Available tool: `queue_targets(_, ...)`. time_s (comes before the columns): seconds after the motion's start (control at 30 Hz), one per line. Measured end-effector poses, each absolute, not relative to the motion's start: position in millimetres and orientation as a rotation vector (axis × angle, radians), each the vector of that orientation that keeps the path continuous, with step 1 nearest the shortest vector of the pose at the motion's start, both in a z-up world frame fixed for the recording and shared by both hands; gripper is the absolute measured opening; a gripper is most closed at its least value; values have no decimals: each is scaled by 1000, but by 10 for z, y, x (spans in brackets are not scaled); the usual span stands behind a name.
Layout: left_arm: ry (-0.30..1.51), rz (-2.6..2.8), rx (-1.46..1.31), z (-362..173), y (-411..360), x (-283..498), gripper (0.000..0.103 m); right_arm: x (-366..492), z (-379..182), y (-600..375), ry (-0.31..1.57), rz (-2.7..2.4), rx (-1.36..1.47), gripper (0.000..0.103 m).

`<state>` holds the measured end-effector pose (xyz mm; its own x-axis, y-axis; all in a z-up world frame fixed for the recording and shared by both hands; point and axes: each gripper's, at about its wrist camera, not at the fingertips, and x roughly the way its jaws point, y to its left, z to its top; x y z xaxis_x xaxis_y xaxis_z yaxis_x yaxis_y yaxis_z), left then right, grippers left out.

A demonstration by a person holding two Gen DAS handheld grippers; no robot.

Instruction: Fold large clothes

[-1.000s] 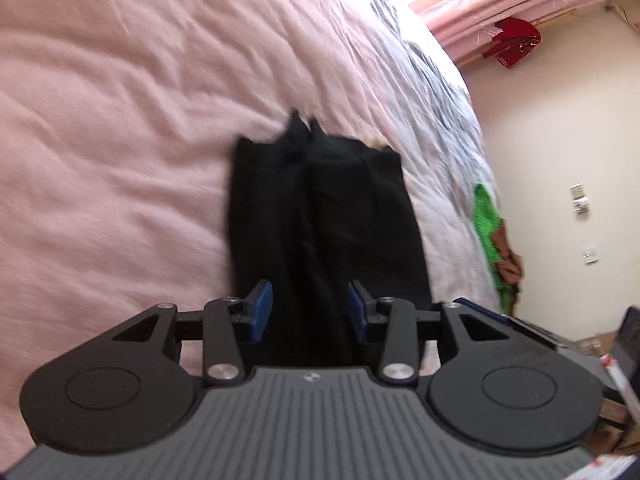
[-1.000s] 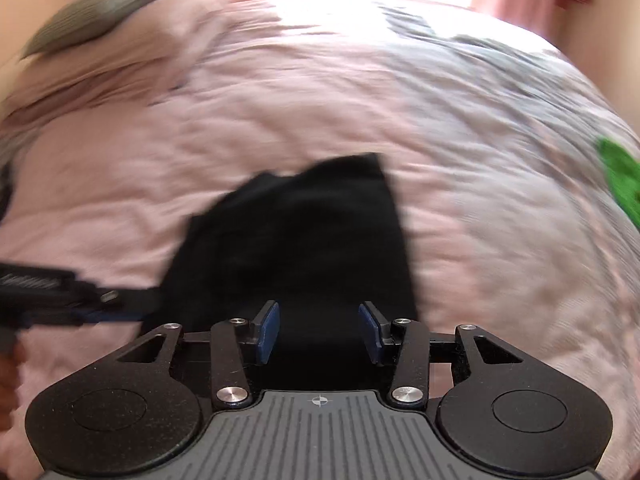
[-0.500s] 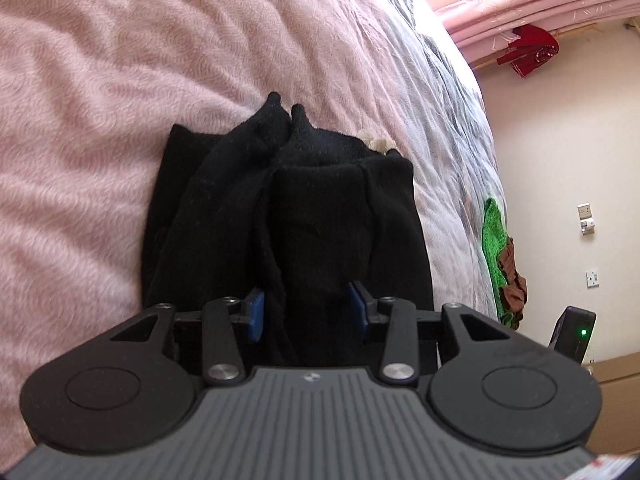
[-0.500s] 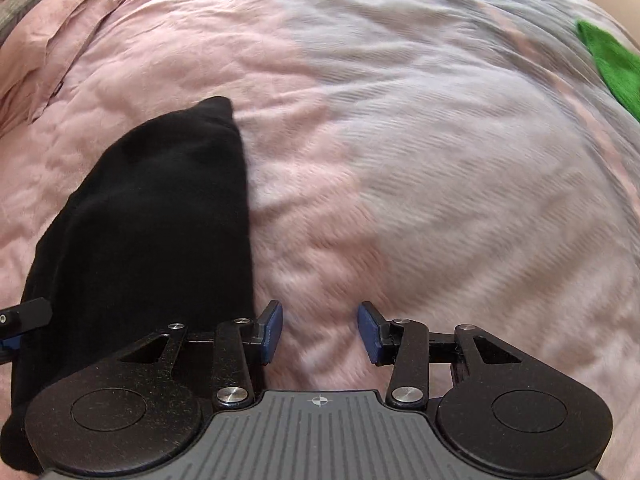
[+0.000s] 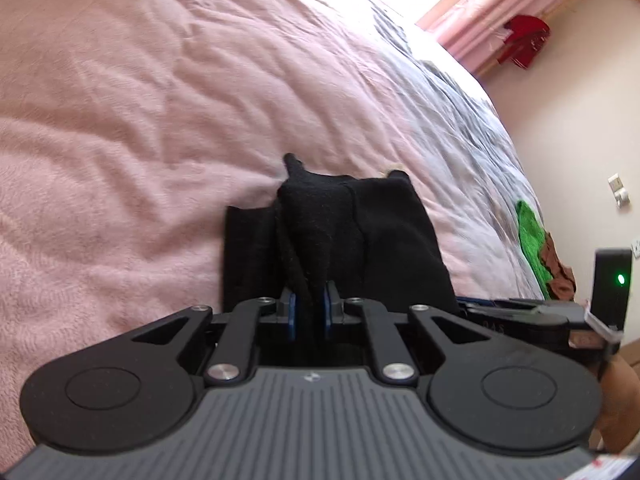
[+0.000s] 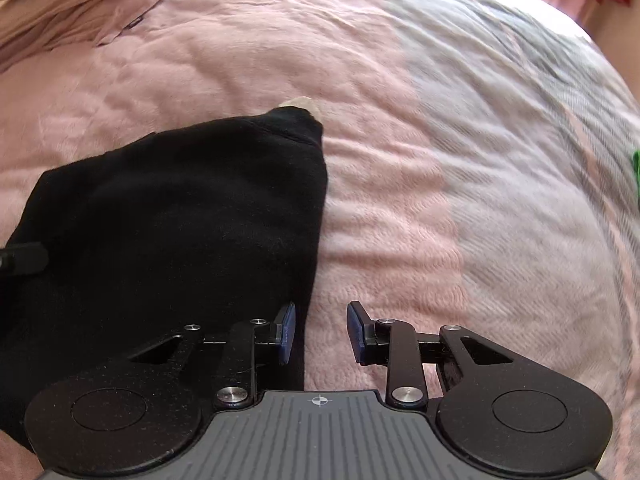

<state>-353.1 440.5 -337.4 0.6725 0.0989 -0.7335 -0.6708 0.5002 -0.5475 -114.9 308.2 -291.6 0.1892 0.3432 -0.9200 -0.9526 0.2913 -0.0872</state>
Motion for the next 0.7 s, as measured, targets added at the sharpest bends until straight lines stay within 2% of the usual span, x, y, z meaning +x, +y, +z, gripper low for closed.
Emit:
queue_targets(0.13,731,507,-951,-3620,4497,-3544,12,-1193,-3072,3100,927,1056,-814,27)
queue_targets(0.27,674,510,-1095,-3773,4641,-3687,16,-1064,-3022,3052,966,1105,-748,27)
queue_targets(0.4,682,524,-1078,-3619,4670,-3708,18,-705,-2992,2915,1119,1158,-563,27)
queue_targets(0.5,669,539,-992,-3389,4726,-3710,25,-489,-3023,2860,1252,1149,-391,27)
queue_targets(0.7,764,495,-902,-3427,4841,-3393,27,-614,-2973,2912,1197,1158,-428,27)
